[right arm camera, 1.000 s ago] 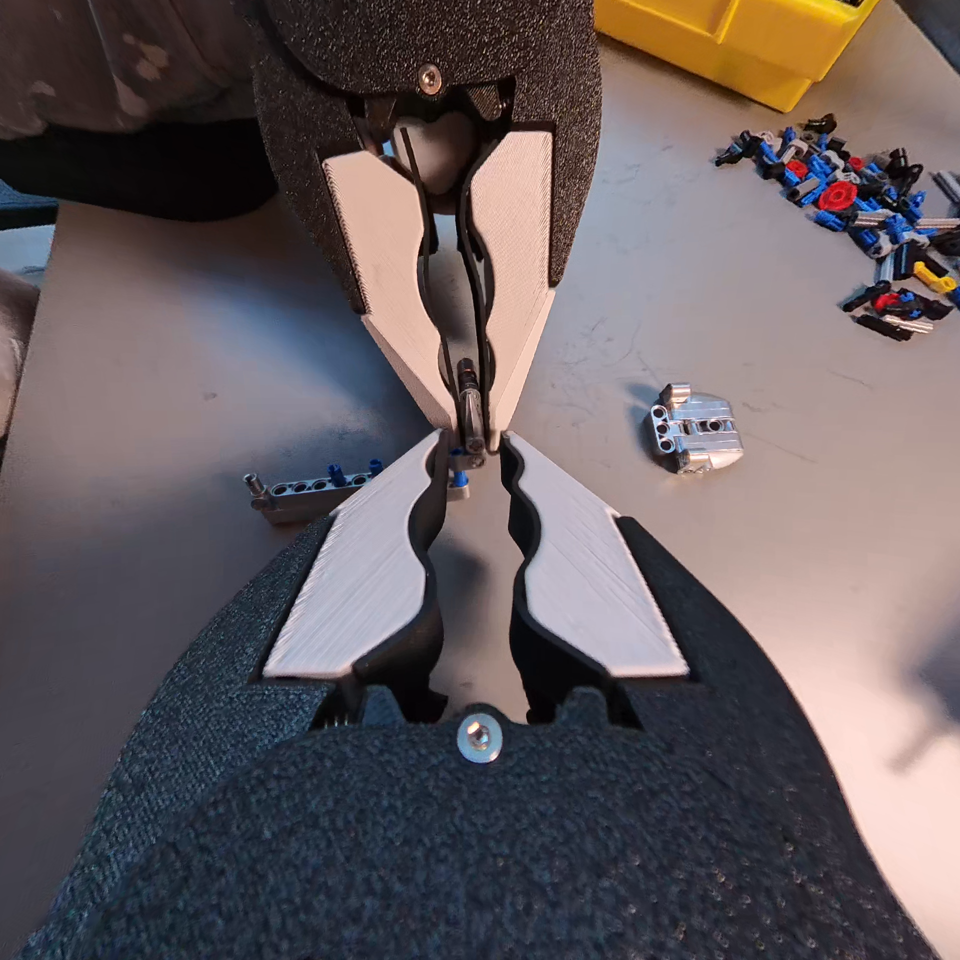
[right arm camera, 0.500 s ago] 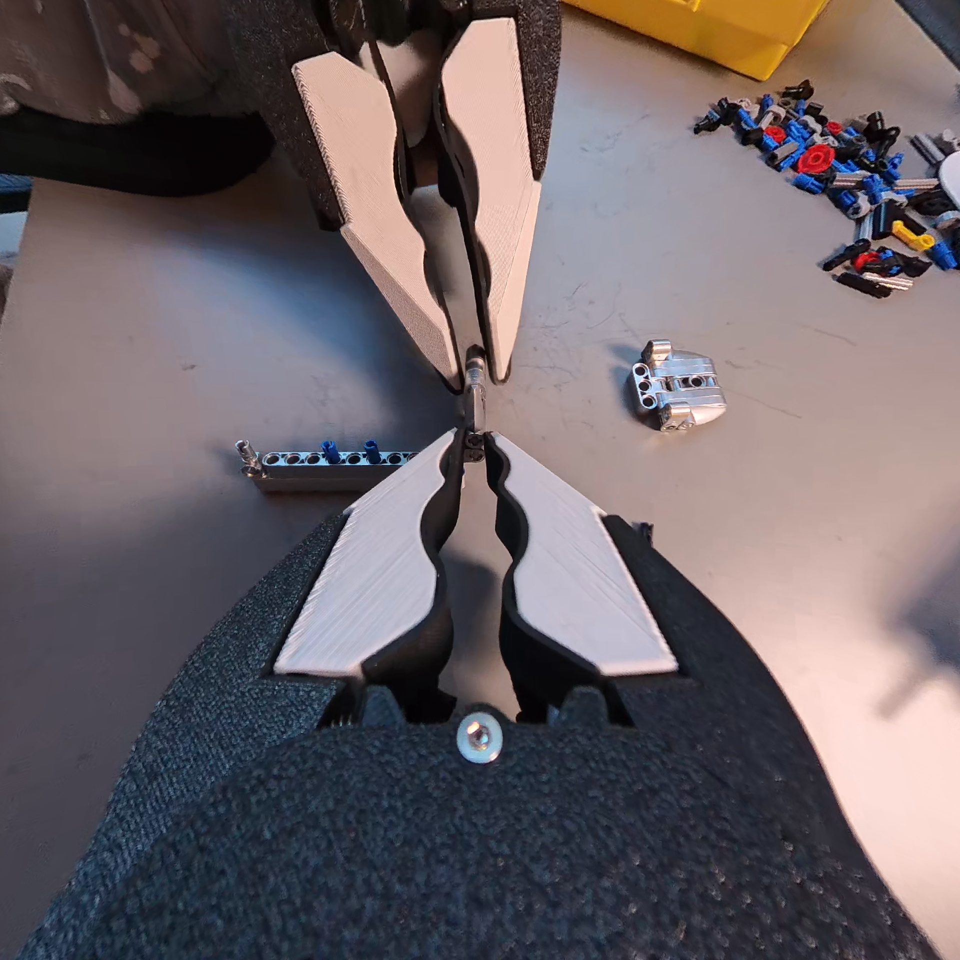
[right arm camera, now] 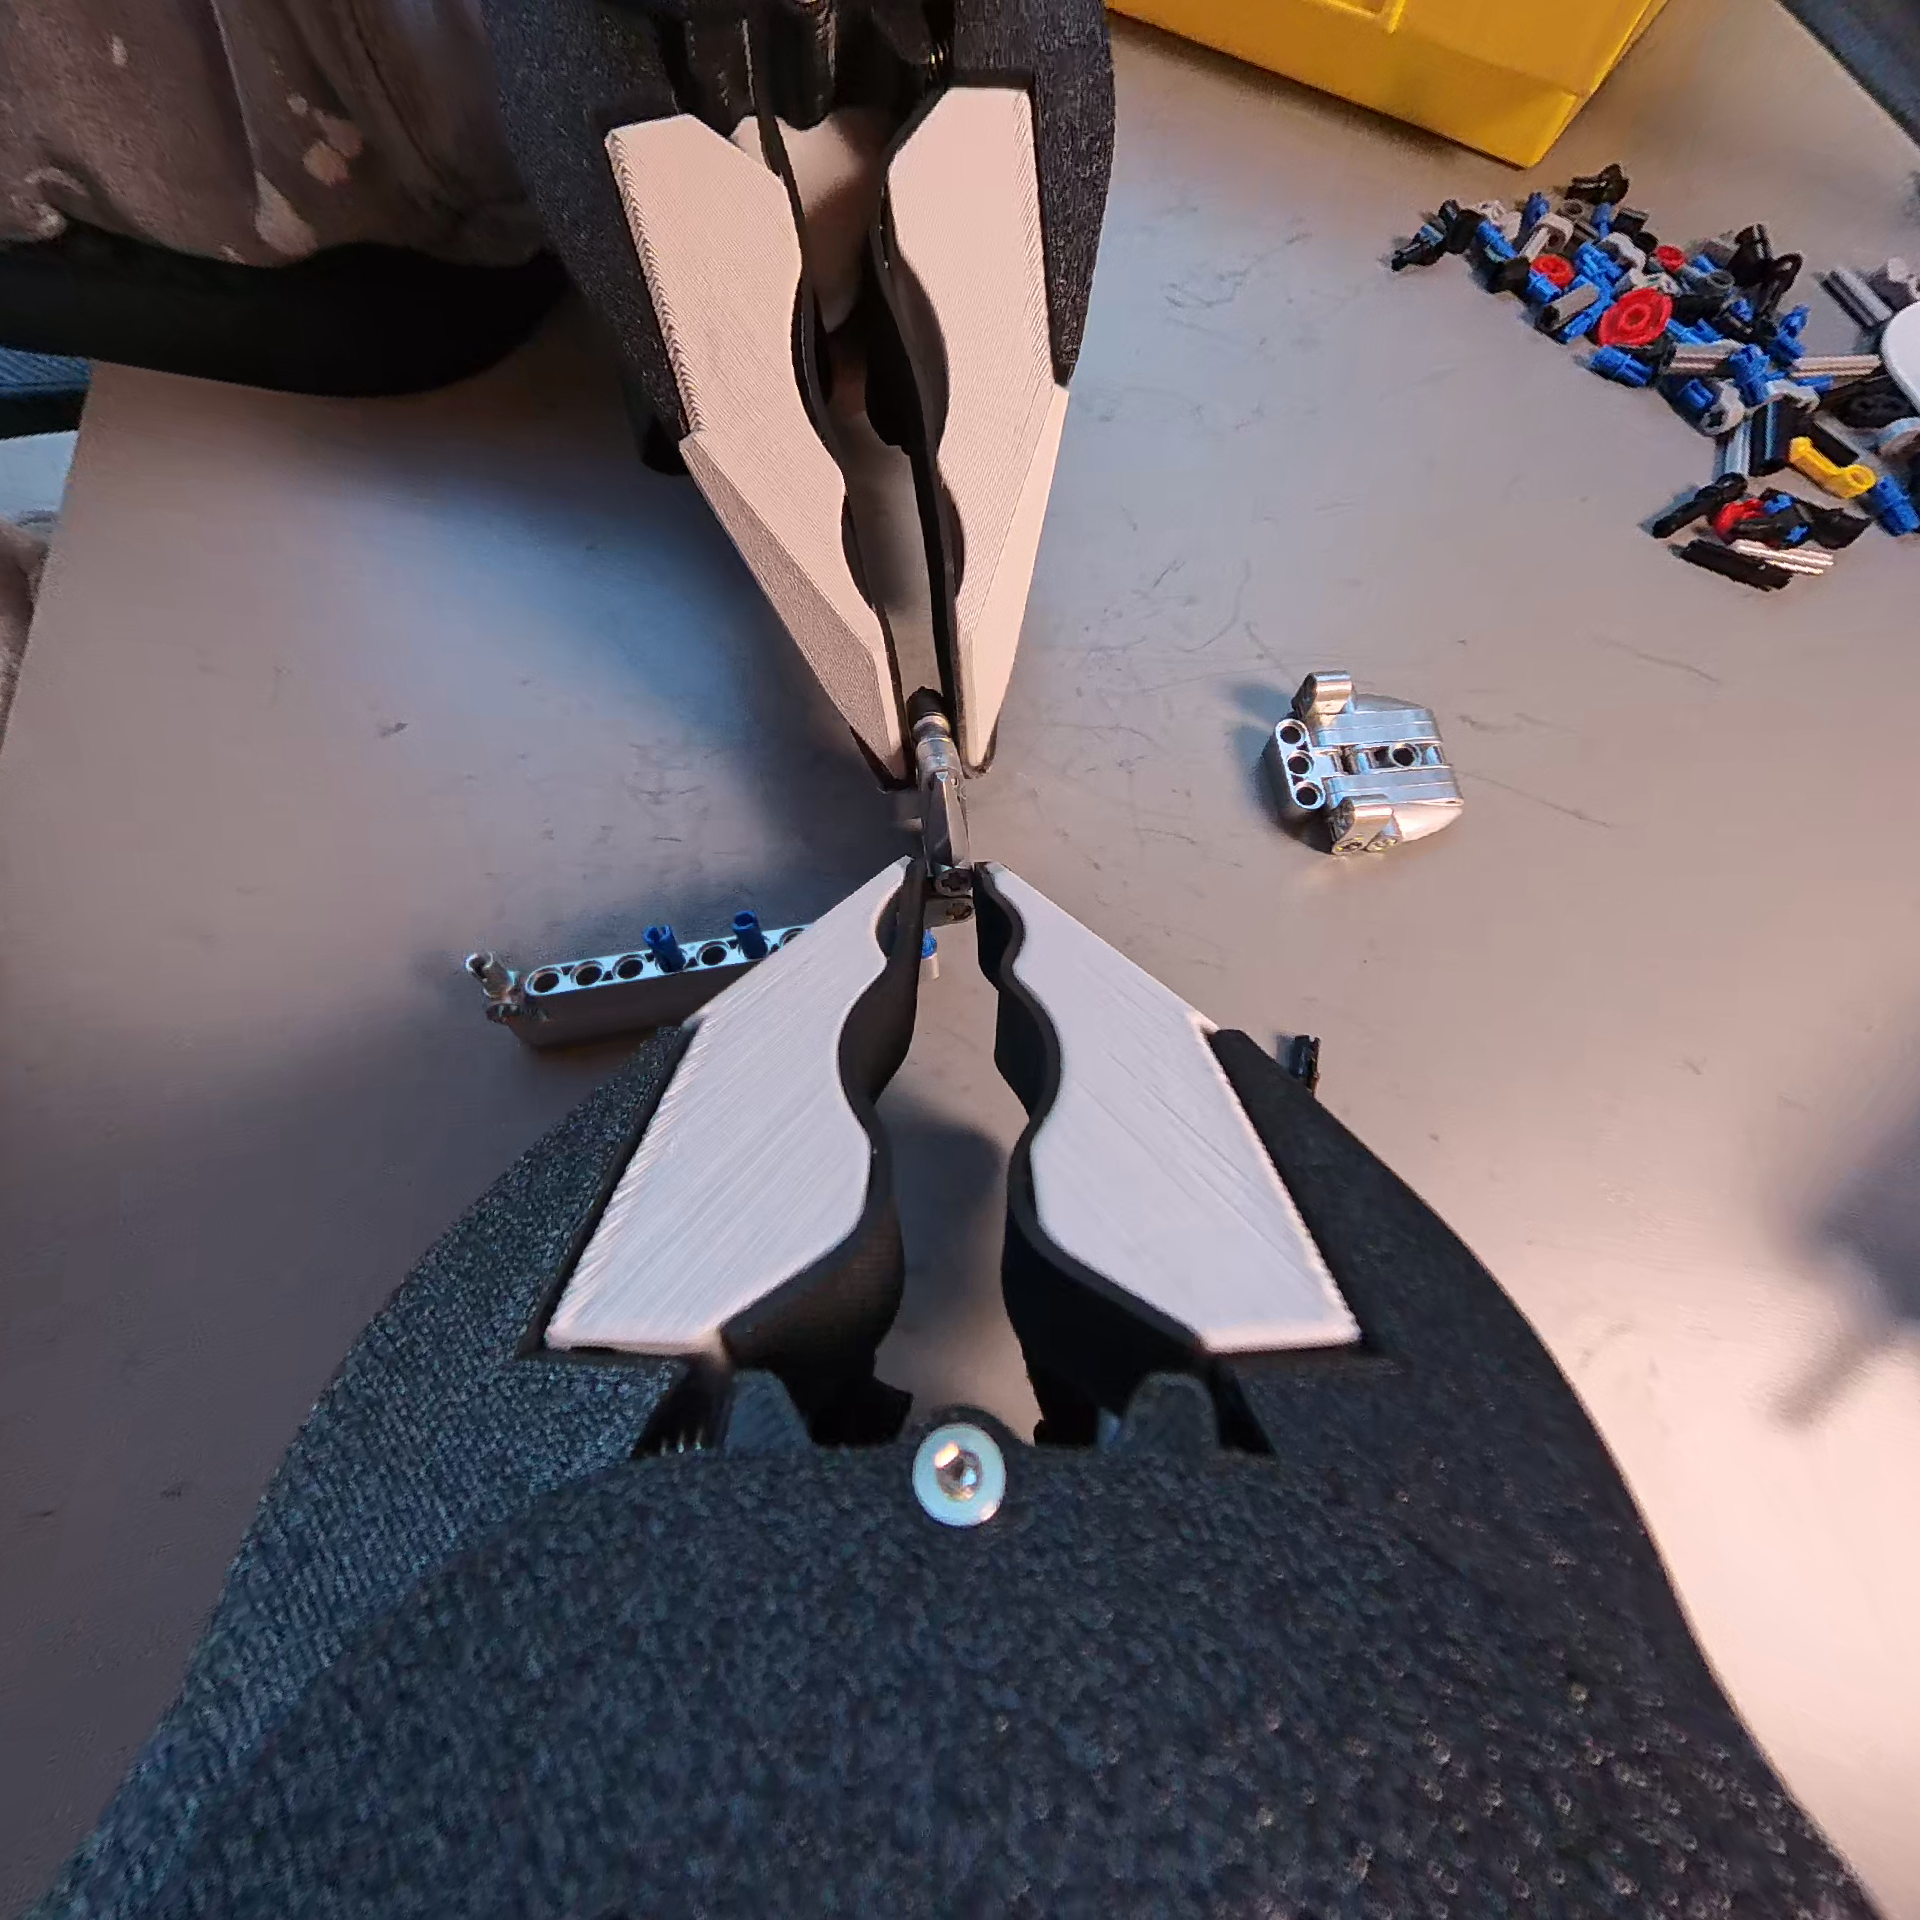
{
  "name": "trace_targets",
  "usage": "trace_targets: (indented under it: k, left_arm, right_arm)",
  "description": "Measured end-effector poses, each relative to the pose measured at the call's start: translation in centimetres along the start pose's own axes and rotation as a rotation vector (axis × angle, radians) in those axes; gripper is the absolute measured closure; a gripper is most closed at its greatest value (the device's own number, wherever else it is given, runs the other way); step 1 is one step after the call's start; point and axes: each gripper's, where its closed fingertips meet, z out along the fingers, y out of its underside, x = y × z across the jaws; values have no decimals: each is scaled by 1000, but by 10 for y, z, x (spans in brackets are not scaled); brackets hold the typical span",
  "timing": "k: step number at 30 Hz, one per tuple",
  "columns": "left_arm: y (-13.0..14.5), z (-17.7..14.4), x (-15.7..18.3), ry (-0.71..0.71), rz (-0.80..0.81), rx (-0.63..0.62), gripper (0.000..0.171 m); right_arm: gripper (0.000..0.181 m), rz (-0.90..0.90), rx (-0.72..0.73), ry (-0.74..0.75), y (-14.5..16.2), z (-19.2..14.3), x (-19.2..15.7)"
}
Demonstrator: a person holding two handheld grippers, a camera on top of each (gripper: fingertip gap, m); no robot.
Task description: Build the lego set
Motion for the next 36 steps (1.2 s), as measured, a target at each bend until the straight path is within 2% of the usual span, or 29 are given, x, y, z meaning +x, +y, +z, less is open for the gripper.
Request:
trace_targets:
  k: [11,19,26,36]
  left_arm:
    - [4,2,-7,-24,-40,-20,165]
    - [4,6,4,26,-5,-49,166]
    - [4,7,12,56,38,-65,167]
    - [4,7,9,40,52,-72,166]
  right_arm:
    - [175,109,1,10,0,0,6]
    - [175,86,-1,-50,1,-1,-3]
    - [175,-24,-9,-104,3,-2,-12]
    - [175,-34,-5,-94,3,-2,-11]
